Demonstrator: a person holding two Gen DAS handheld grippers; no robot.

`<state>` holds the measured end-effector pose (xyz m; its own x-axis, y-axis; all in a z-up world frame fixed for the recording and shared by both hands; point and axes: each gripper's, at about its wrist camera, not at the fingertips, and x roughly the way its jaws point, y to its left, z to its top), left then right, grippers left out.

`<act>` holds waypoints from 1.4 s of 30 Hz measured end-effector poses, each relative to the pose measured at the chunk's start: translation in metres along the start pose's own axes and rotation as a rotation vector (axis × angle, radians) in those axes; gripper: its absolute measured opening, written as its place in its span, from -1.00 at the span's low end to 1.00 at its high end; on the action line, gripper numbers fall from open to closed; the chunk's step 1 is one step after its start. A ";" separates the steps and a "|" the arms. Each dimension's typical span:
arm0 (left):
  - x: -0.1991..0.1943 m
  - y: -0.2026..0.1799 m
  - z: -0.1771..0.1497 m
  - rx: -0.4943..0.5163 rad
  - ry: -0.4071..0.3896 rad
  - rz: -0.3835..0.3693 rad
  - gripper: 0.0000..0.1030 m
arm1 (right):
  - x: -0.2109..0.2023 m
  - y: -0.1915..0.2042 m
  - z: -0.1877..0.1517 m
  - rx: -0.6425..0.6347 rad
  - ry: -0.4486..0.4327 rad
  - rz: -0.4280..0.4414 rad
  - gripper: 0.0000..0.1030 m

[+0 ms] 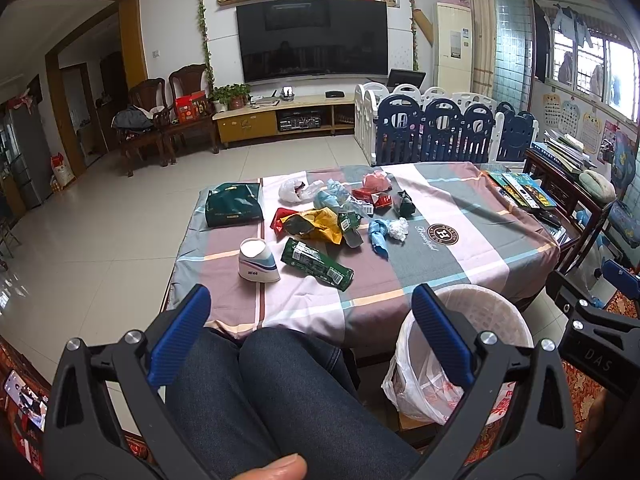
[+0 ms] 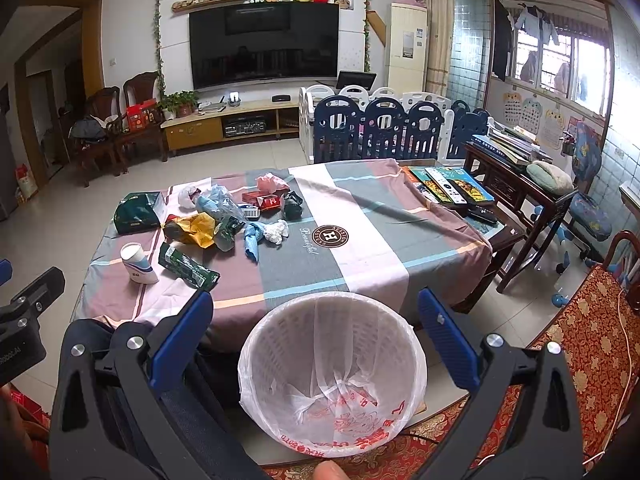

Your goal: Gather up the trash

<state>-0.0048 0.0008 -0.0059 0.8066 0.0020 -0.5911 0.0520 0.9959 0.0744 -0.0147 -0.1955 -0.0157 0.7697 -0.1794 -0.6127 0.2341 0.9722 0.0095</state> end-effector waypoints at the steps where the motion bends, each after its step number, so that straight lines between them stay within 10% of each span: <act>1: 0.001 0.000 0.001 0.000 0.001 0.001 0.94 | 0.000 0.000 0.000 0.000 0.000 -0.001 0.94; 42: 0.013 0.013 -0.008 -0.032 0.026 -0.005 0.94 | 0.006 0.010 -0.006 -0.025 0.015 0.012 0.94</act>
<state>0.0020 0.0147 -0.0193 0.7907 -0.0012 -0.6122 0.0371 0.9982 0.0461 -0.0117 -0.1860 -0.0239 0.7631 -0.1654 -0.6247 0.2100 0.9777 -0.0023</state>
